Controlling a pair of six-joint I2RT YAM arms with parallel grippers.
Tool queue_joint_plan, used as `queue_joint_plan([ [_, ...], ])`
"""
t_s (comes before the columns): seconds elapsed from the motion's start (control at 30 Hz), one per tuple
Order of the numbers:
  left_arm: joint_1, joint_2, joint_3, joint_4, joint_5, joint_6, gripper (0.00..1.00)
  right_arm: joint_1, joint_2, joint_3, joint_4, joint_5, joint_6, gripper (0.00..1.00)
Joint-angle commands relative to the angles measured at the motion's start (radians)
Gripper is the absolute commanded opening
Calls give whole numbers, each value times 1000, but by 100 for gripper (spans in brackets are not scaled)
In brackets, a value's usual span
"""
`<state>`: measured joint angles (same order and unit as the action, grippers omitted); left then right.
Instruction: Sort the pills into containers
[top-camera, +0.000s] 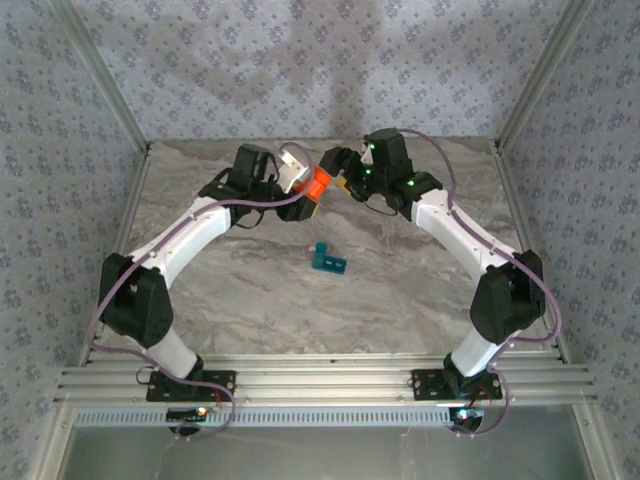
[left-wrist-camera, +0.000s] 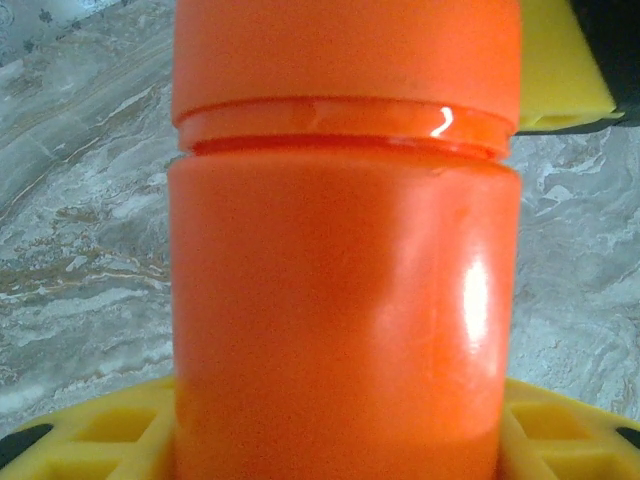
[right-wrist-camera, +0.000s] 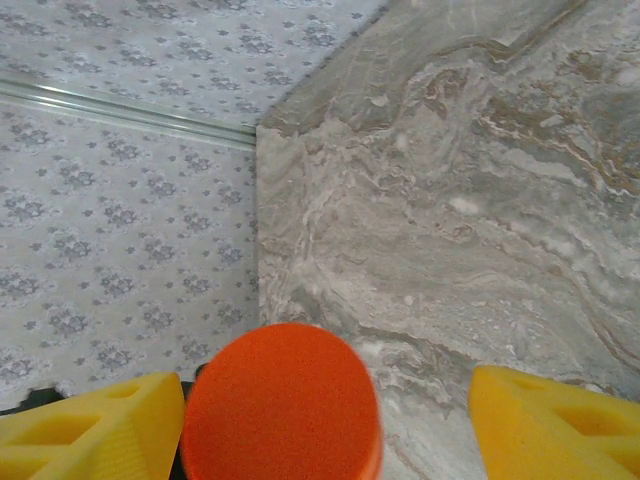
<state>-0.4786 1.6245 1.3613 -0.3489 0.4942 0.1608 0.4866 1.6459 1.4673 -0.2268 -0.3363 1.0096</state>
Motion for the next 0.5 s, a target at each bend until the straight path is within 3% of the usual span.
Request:
queue_joint_plan([
  [0.0,-6,4,19,-4,31,16,0,6,6,40,5,3,-1,76],
  [0.47,-9,8,42,2,33,-7,0,29,18,34,4,-33,0,69],
])
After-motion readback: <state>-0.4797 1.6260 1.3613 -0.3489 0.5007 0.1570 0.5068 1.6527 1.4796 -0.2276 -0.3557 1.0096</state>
